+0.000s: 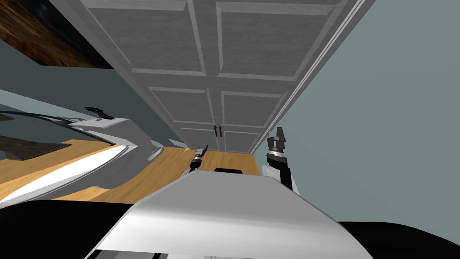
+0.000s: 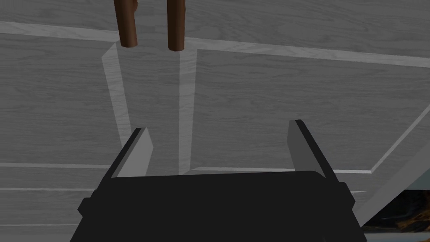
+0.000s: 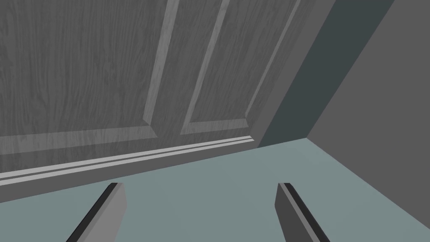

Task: Pull the door open

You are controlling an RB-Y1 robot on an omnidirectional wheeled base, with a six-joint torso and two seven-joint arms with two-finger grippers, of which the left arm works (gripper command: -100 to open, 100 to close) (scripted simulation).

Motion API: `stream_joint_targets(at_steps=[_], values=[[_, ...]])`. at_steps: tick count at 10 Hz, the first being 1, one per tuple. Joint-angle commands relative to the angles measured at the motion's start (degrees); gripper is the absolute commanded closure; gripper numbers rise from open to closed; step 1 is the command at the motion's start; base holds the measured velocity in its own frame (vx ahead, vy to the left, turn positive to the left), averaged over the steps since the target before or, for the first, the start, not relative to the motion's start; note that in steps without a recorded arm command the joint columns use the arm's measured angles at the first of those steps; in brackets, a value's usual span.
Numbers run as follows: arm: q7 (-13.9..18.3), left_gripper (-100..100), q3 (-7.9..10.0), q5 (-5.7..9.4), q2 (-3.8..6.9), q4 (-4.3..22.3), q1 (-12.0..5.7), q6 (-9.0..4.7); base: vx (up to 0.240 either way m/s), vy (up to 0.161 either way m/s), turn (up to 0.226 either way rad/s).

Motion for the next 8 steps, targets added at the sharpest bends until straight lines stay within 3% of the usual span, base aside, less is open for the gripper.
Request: stream_joint_targets(at_steps=[1,8], values=[[-1.84,-100,0.32,-0.28,0.0,1.89,-0.68,-0.65,0.115,-0.009,-0.069],[-9.35,-100,1.52,-1.59,-0.32,9.36,-3.52,-2.9,0.115,-0.002,-0.073]])
